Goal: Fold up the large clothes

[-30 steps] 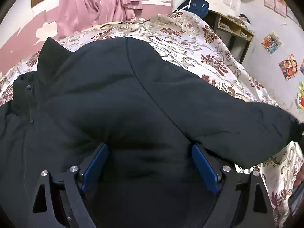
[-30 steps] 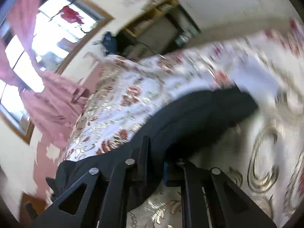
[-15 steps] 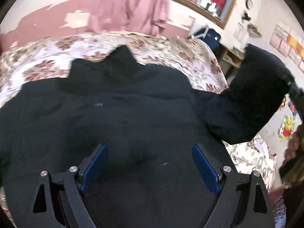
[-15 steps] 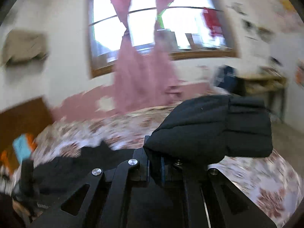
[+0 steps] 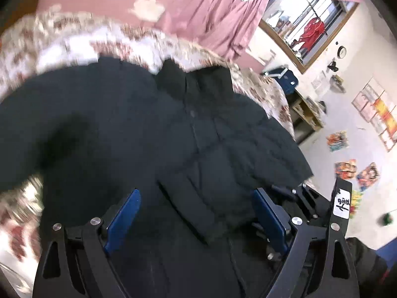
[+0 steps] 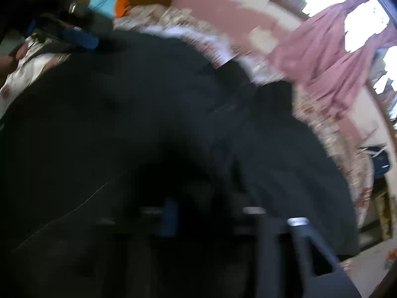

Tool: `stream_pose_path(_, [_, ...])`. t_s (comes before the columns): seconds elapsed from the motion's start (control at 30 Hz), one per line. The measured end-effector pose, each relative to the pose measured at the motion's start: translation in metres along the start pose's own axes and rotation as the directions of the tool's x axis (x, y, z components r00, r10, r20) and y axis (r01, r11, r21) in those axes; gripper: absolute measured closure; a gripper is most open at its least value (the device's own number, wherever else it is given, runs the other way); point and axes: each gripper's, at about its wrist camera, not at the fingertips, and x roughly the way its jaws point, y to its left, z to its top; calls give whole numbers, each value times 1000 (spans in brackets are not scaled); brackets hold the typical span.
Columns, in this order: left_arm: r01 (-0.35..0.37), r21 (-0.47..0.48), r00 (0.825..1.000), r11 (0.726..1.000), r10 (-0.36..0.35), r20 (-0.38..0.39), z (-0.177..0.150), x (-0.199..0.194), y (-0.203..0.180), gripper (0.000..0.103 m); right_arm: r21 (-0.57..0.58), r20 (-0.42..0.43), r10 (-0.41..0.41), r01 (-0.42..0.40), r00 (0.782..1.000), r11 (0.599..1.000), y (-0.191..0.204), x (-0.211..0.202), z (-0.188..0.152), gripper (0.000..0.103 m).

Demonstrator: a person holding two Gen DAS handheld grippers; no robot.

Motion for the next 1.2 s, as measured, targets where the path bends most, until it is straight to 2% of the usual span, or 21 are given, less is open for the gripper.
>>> stream_pose_path(0.07, [33, -25, 999, 999, -34, -42, -7, 14, 7, 12, 10, 19, 17, -17, 1000, 1000, 8, -14, -16, 31])
stream_pose_path(0.17, [31, -43, 993, 999, -36, -113, -16, 40, 8, 12, 61, 39, 35, -37, 999, 997, 5, -41, -36, 30])
stream_pose_path(0.23, [20, 2, 993, 1000, -20, -116, -19, 48, -4, 12, 103, 47, 26, -31, 999, 994, -15, -54, -56, 30])
stream_pose_path(0.37, [-76, 62, 981, 995, 86, -176, -22, 82, -30, 15, 249, 64, 7, -23, 998, 968, -44, -71, -96, 29])
stream_pose_path(0.4, [-120, 69, 975, 990, 131, -178, -22, 91, -34, 29, 279, 65, 1, -20, 998, 960, -58, -69, -98, 29])
stream_pose_path(0.43, [-150, 72, 970, 986, 161, -182, -21, 96, -37, 37, 319, 65, -11, -11, 998, 948, -67, -71, -106, 29])
stream_pose_path(0.47, [-173, 64, 965, 983, 182, -187, -21, 102, -39, 53, 350, 60, -25, 3, 998, 937, -71, -74, -113, 29])
stream_pose_path(0.5, [-231, 42, 956, 972, 235, -176, -20, 105, -41, 72, 382, 59, -42, 17, 997, 924, -76, -78, -121, 29])
stream_pose_path(0.53, [-275, 30, 946, 961, 276, -169, -19, 106, -40, 82, 405, 60, -54, 26, 997, 914, -81, -80, -127, 29])
stream_pose_path(0.57, [-305, 23, 939, 952, 304, -162, -17, 107, -41, 91, 426, 63, -68, 35, 996, 904, -87, -79, -129, 29])
stream_pose_path(0.63, [-330, 14, 937, 944, 329, -118, -9, 99, -45, 96, 475, 80, -117, 66, 990, 878, -107, -74, -132, 29])
stream_pose_path(0.73, [-421, 97, 907, 902, 419, 40, 12, 69, -70, 99, 562, 118, -170, 76, 978, 824, -141, -81, -134, 29])
stream_pose_path(0.77, [-453, 127, 890, 883, 440, 117, 23, 53, -81, 99, 590, 132, -178, 67, 975, 805, -149, -84, -134, 29])
stream_pose_path(0.83, [-497, 151, 862, 854, 466, 200, 38, 30, -87, 99, 641, 164, -186, 38, 969, 767, -170, -85, -128, 29])
stream_pose_path(0.9, [-540, 169, 833, 825, 494, 250, 57, 13, -92, 99, 657, 209, -171, -9, 963, 754, -184, -80, -113, 29])
stream_pose_path(1.0, [-610, 186, 787, 771, 561, 258, 75, 6, -81, 99, 644, 224, -119, -55, 967, 763, -190, -44, -78, 30])
stream_pose_path(1.03, [-623, 189, 778, 759, 578, 246, 75, 8, -72, 99, 635, 229, -84, -84, 970, 768, -187, -30, -65, 30])
stream_pose_path(1.1, [-634, 204, 773, 746, 602, 198, 71, 17, -54, 99, 611, 226, -15, -130, 974, 781, -178, -7, -46, 32])
stream_pose_path(1.13, [-641, 215, 768, 737, 615, 179, 67, 22, -47, 99, 591, 216, 38, -161, 976, 791, -170, 9, -32, 36])
stream_pose_path(1.2, [-665, 237, 746, 708, 648, 155, 57, 39, -35, 99, 552, 169, 108, -185, 980, 813, -149, 39, -12, 56])
